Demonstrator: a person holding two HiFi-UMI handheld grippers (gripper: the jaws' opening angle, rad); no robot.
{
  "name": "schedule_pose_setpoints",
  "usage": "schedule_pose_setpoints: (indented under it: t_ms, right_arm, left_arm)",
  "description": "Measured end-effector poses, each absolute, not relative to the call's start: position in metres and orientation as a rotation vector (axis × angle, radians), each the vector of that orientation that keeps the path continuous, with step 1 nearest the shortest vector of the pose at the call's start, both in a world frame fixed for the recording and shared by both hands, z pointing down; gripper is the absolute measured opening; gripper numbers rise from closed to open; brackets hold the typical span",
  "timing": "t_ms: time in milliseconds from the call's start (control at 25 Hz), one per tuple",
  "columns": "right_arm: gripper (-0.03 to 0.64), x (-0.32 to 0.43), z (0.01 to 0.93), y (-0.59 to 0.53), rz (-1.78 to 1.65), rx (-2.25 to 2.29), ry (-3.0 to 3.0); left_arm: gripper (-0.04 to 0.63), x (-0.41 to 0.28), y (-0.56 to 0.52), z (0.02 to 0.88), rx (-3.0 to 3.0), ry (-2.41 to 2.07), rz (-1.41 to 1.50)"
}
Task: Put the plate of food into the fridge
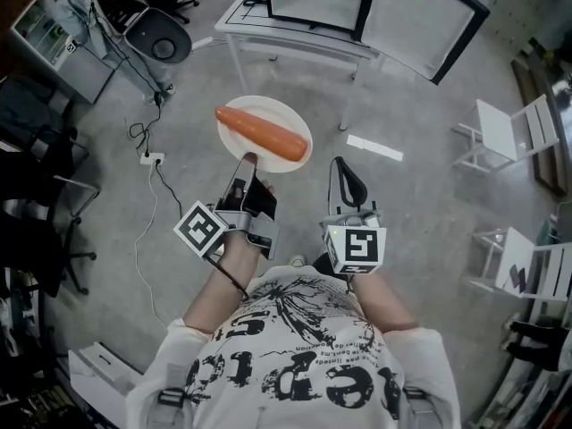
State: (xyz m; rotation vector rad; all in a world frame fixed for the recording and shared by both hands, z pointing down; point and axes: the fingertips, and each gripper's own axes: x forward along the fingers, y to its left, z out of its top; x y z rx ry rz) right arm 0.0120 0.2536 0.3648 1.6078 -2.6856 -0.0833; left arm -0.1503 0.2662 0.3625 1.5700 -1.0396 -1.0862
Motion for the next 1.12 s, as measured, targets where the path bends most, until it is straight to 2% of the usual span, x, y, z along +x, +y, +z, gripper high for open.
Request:
schedule_pose_setpoints:
  t_ms: [320, 600, 1120]
  right_arm:
    - [0.002, 0.005, 0.382, 0.163, -0.030, 1.603, -2.687]
    - [0.002, -0.012, 0.372, 0.045, -0.073, 1.556, -2.725]
    - [0.002, 0.013, 0.371, -0.128, -0.085, 1.526, -2.752]
  left_arm:
    - [0.025, -0.155, 0.190, 0.381, 1.548, -1.026, -1.071]
    - [0.025, -0.166, 0.079, 0.381, 1.537, -1.039, -1.096]
    - [0.025, -0.142, -0.097, 0.367, 1.581, -1.043, -1.132]
